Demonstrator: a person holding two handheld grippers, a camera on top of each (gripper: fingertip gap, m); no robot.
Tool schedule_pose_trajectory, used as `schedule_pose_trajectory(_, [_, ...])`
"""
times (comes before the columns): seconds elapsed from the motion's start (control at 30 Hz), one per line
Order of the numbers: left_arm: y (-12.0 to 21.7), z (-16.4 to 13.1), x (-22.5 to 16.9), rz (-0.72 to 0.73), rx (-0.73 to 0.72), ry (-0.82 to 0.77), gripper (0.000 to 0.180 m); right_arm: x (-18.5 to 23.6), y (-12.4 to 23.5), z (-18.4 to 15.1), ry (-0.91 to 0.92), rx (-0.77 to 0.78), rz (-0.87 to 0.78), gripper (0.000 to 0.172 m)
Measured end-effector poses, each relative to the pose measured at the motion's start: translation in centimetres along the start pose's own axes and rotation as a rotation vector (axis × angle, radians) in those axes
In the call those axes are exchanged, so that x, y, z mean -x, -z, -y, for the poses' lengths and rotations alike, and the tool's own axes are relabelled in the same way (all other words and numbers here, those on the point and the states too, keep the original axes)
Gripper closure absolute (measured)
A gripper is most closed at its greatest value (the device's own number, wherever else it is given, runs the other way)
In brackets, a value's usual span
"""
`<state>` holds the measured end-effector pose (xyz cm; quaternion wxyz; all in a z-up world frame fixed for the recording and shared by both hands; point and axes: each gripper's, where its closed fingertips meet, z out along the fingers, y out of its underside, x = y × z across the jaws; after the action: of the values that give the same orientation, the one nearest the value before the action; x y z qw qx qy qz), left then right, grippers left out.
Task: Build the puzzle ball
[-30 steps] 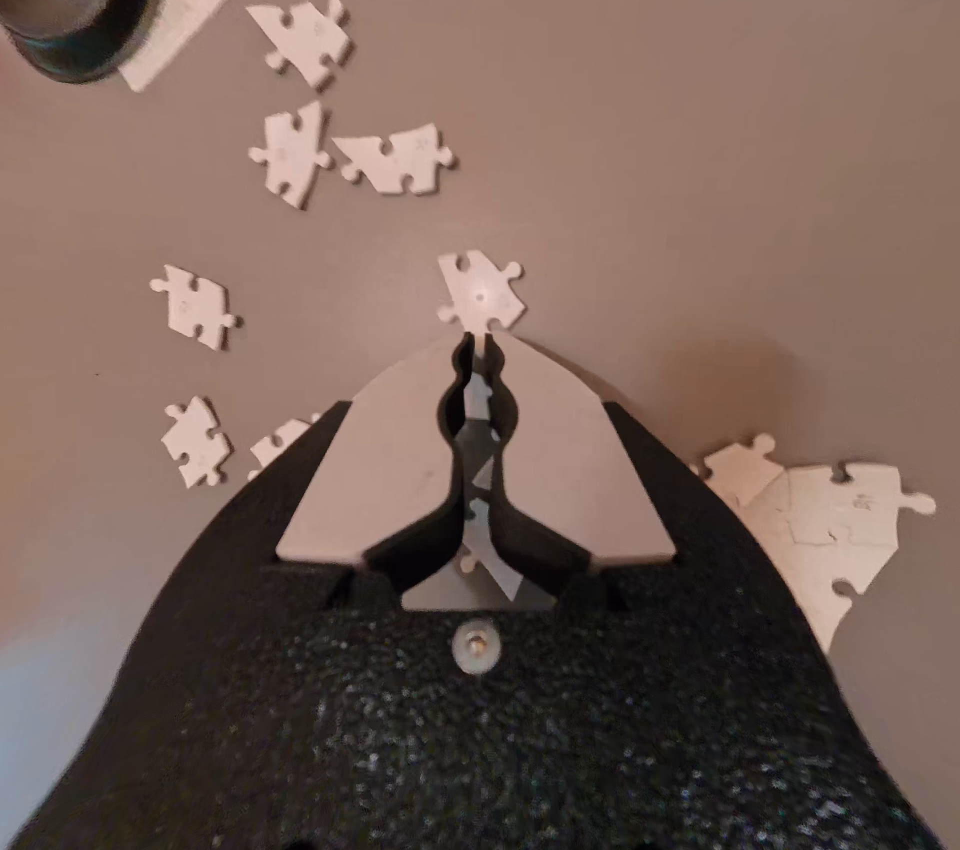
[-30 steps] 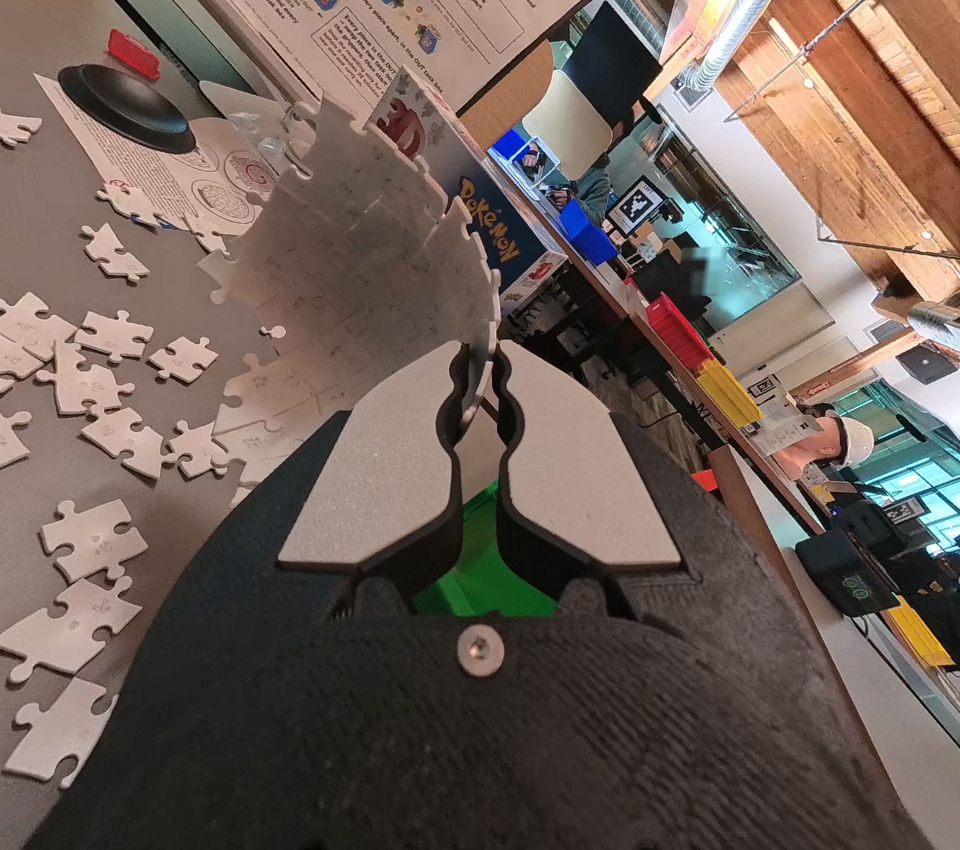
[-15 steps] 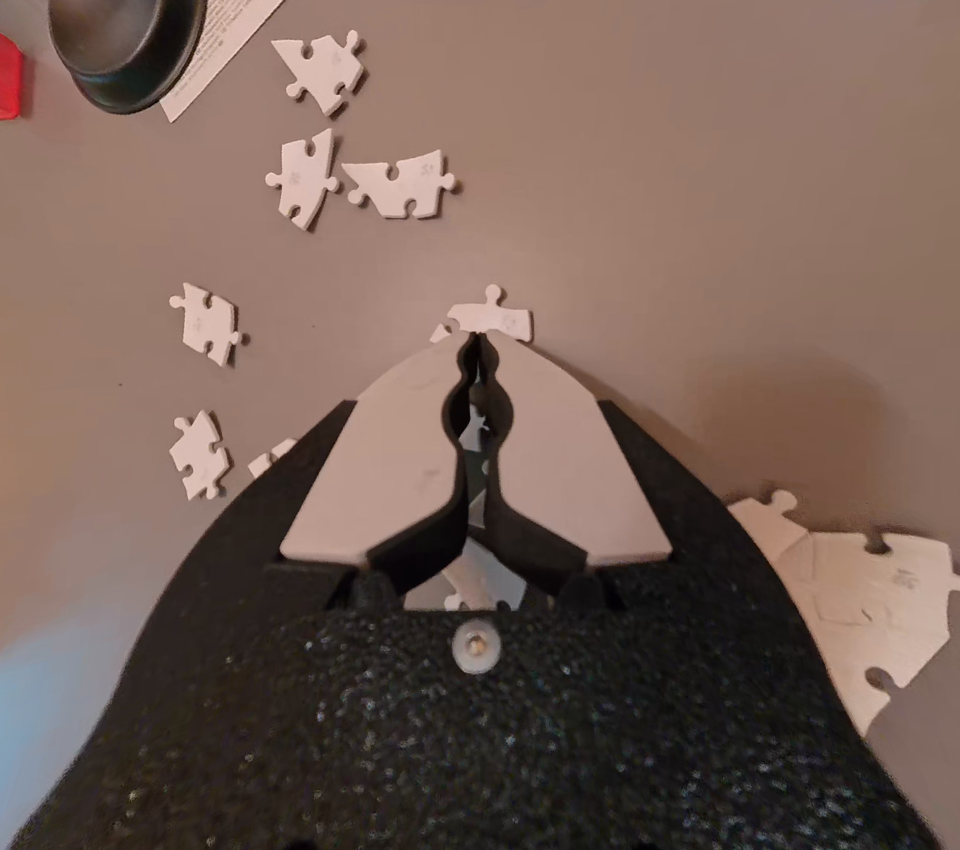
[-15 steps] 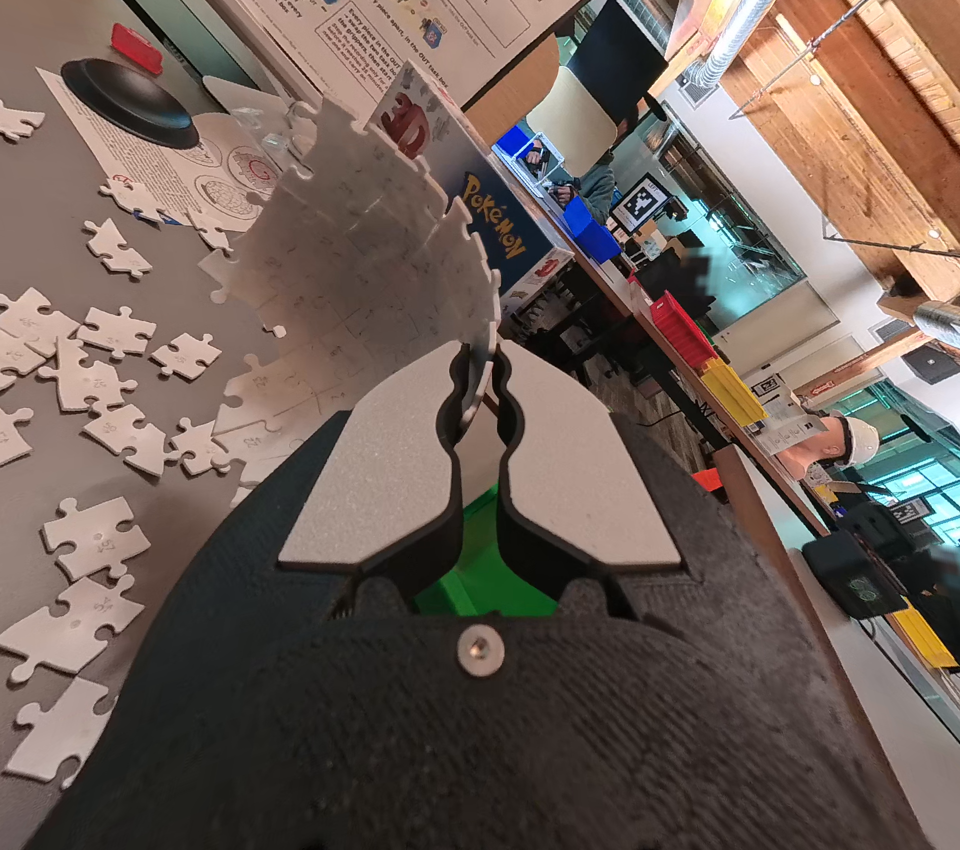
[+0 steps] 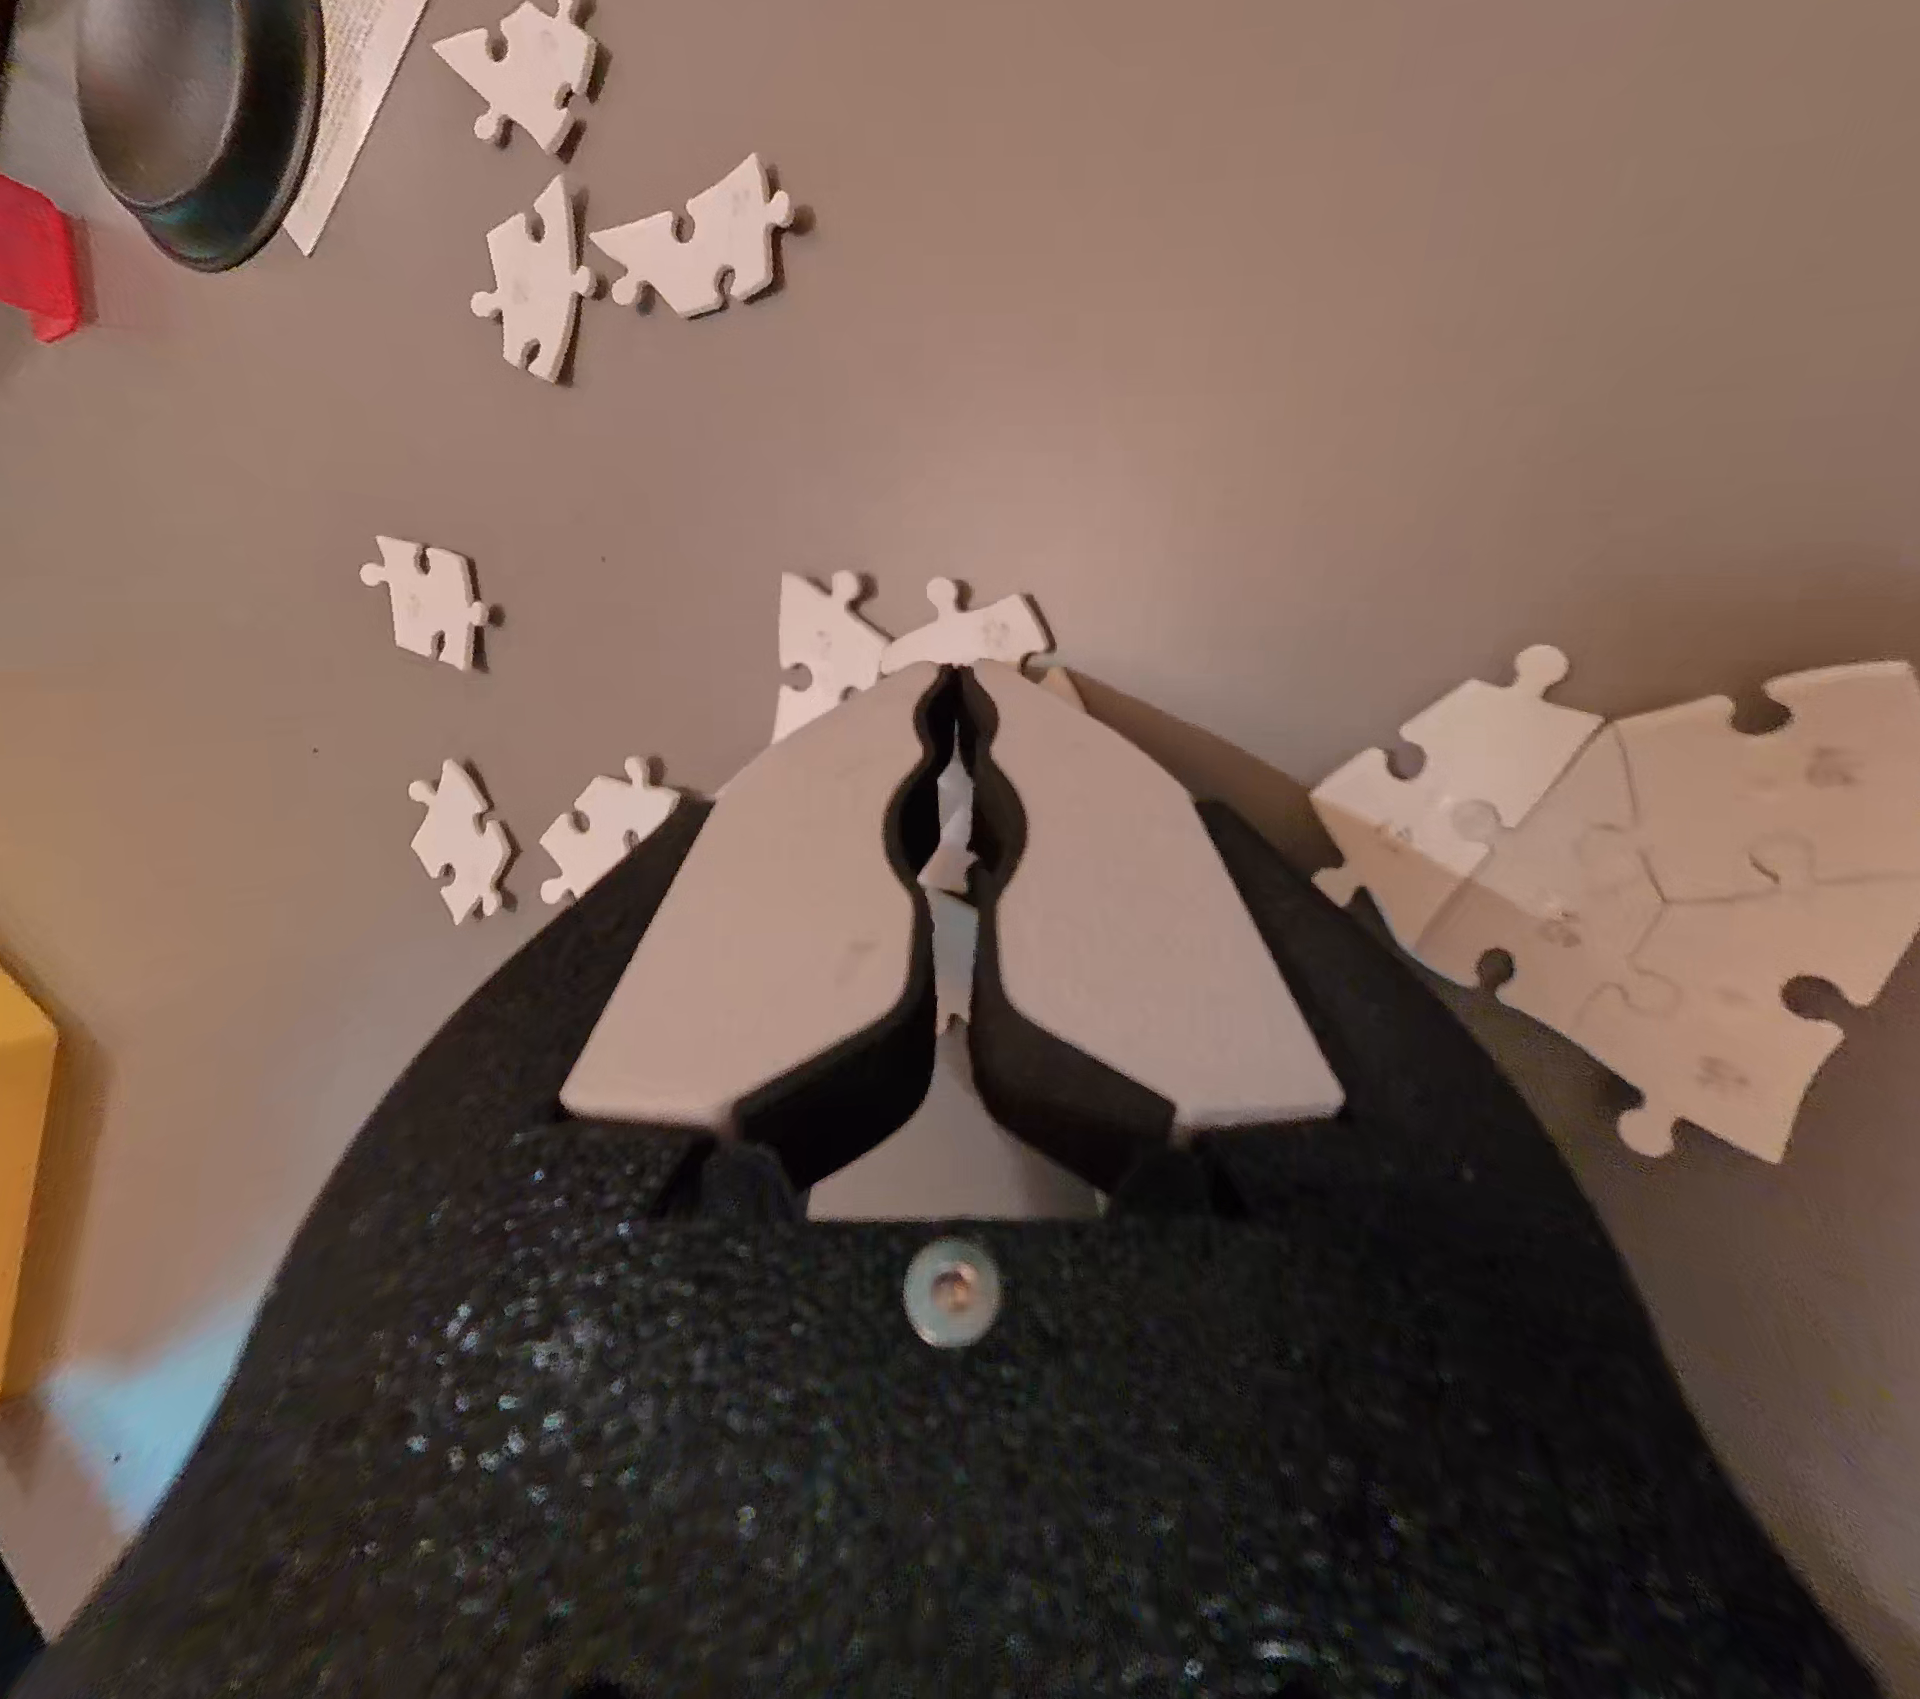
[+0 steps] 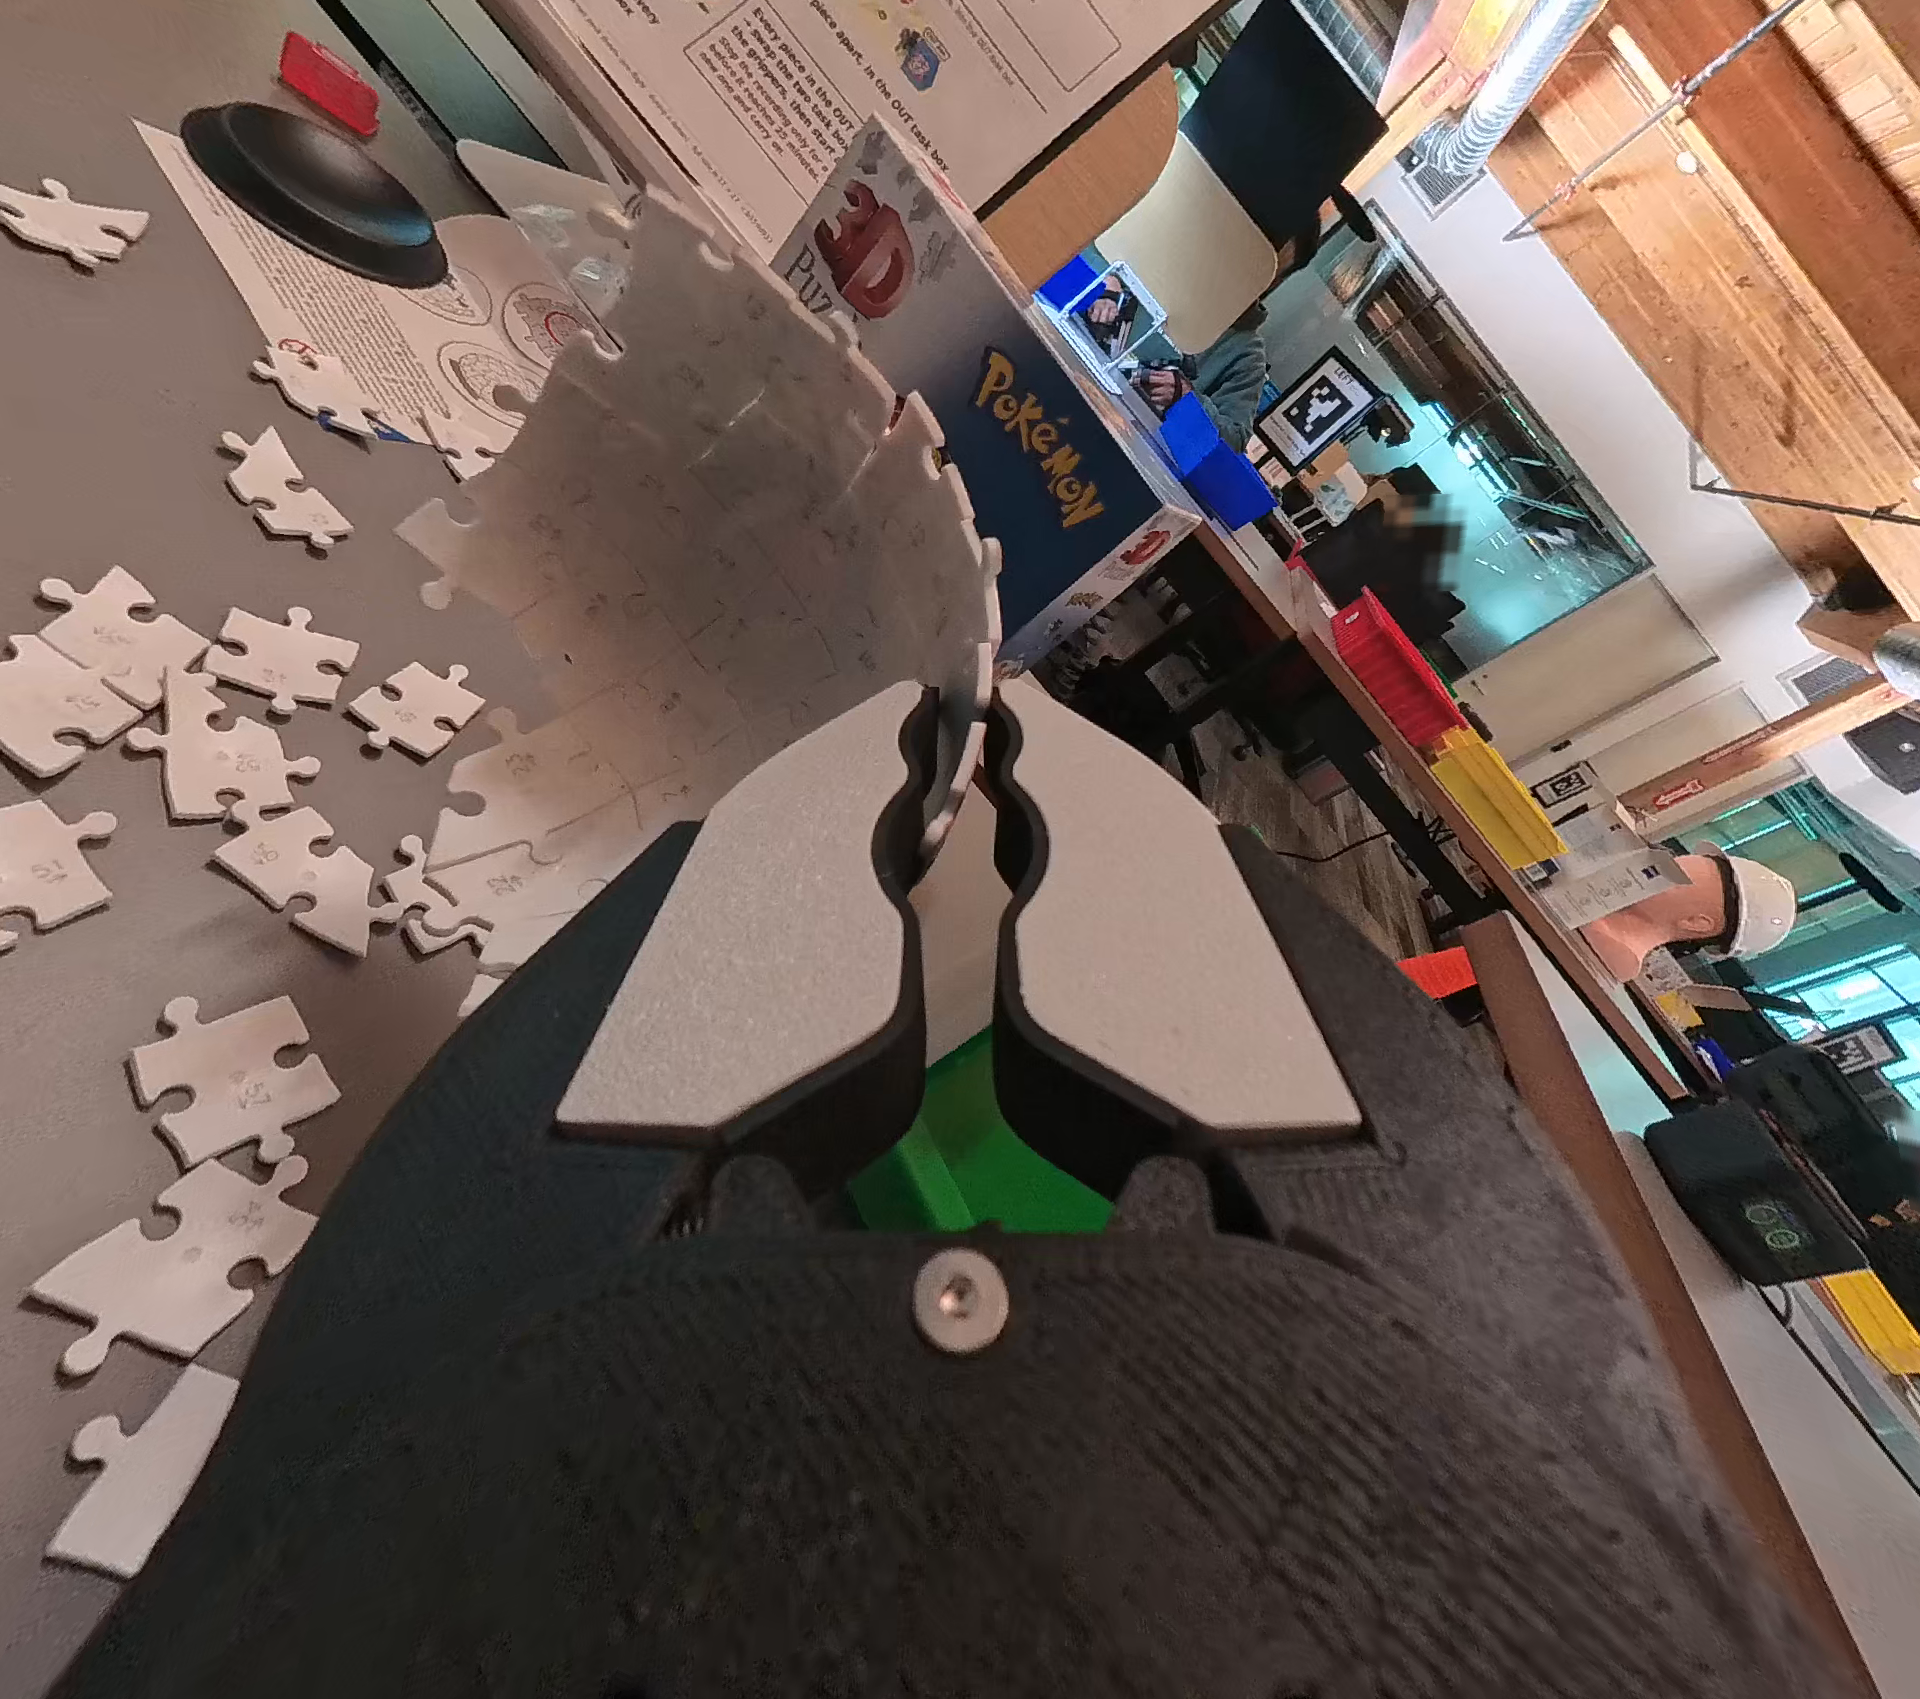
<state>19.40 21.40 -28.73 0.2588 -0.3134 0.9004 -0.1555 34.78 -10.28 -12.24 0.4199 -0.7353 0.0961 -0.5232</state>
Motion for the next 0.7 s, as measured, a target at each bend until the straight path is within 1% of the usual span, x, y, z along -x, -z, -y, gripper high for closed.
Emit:
schedule_pose_trajectory(0.1, [0.2,-0.1,0.0,-0.012,-0.003,-0.003,0.18,0.0,0.0,0.1,0.002,0.002,0.002,0.164])
schedule_pose_trajectory(0.3, [1.4,1.2,0.7,-0.024,-0.099,0.061,0.18,-0.5,0.3,-0.2,-0.001,0.011,-0.016,0.164])
schedule_pose_trajectory(0.5, [2.5,1.6,3.4,0.064,-0.159,0.166,0.18,-1.6,1.0,-0.9,-0.007,0.027,-0.046,0.164])
schedule_pose_trajectory(0.63, [3.5,1.3,6.4,0.177,-0.201,0.287,0.18,-2.4,1.5,-1.5,-0.018,0.039,-0.068,0.164])
schedule_pose_trajectory(0.7, [3.7,1.4,7.4,0.192,-0.236,0.365,0.18,-2.6,1.6,-1.7,-0.024,0.04,-0.074,0.164])
